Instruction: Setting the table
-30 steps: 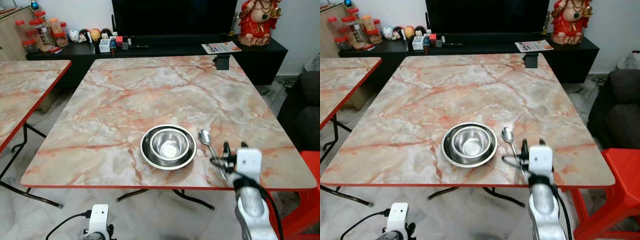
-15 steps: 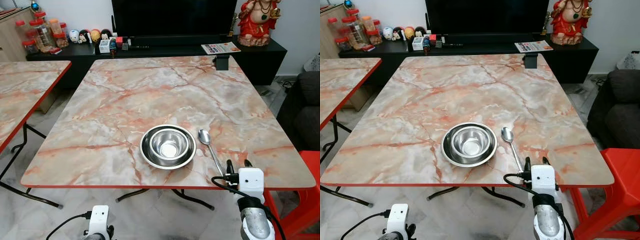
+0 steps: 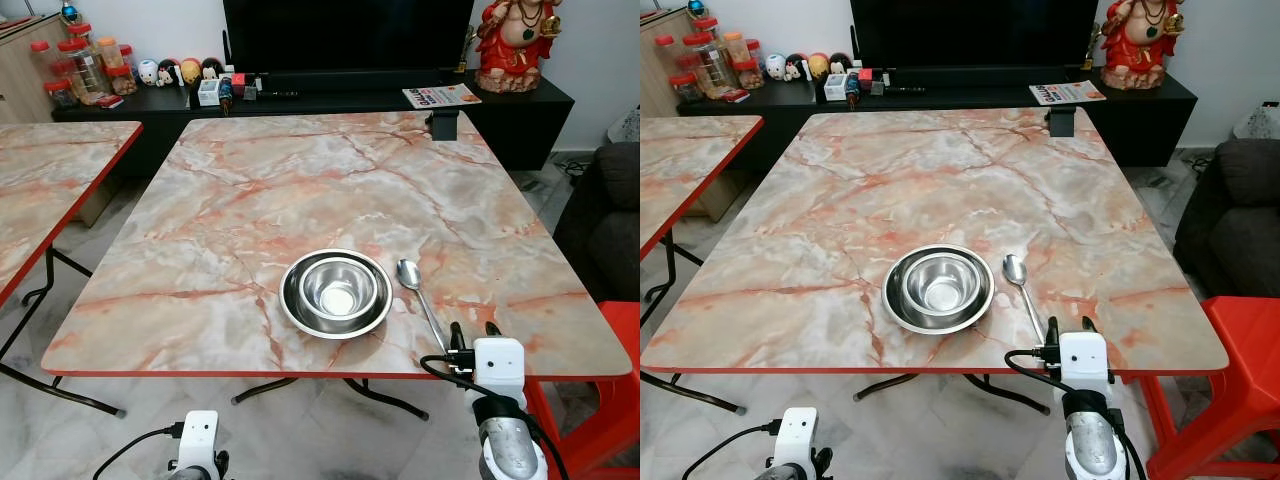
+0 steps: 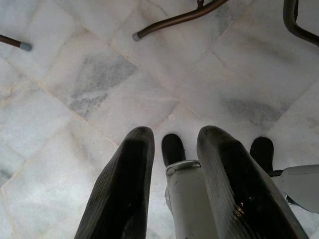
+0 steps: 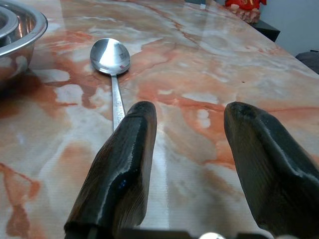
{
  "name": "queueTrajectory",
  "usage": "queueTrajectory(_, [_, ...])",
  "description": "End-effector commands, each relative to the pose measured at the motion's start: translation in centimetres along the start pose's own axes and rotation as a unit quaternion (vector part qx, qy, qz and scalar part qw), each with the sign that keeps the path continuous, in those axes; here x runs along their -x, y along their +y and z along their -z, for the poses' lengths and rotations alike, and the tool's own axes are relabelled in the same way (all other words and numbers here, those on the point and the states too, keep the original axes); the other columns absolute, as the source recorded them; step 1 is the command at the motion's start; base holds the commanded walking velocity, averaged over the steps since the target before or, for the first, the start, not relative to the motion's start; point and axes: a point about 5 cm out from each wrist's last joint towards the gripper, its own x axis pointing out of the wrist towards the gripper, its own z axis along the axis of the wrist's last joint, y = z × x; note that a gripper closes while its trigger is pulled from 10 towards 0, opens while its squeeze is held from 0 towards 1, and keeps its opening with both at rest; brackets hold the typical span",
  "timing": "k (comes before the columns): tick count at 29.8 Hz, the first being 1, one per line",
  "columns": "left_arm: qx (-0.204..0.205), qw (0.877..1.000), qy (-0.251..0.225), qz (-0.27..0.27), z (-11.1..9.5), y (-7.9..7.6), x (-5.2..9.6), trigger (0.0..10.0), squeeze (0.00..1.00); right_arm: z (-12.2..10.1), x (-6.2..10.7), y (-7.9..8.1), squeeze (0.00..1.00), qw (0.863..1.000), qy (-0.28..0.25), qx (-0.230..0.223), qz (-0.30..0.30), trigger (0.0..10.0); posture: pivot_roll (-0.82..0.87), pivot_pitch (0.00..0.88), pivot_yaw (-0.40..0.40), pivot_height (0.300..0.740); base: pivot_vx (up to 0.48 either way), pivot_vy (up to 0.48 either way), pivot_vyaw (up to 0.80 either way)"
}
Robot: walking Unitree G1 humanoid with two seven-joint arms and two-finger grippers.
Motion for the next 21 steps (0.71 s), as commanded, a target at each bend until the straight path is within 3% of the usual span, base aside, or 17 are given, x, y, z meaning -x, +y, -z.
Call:
queueTrajectory(1, [-0.001, 1.000, 0.001, -0.003, 0.0, 0.3, 0.0, 10.0, 0.00, -0.6, -0.2, 0.3, 0.00, 1.000, -0.009, -0.002, -0.006, 10.0, -0.13, 0.000, 0.040, 0.740, 0.000, 0.000, 0.00])
queueTrajectory(17, [-0.002, 1.000, 0.003, -0.001, 0.0, 0.5, 0.0, 10.0, 0.00, 0.2, -0.3, 1.1, 0.00, 0.999, 0.025, -0.013, -0.022, 10.0, -0.12, 0.000, 0.042, 0.740, 0.000, 0.000, 0.00])
queueTrajectory(21, [-0.002, 1.000, 0.003, -0.002, 0.0, 0.6, 0.1, 10.0, 0.00, -1.1, -0.6, 0.7, 0.00, 1.000, -0.014, -0.022, 0.008, 10.0, -0.12, 0.000, 0.045, 0.740, 0.000, 0.000, 0.00])
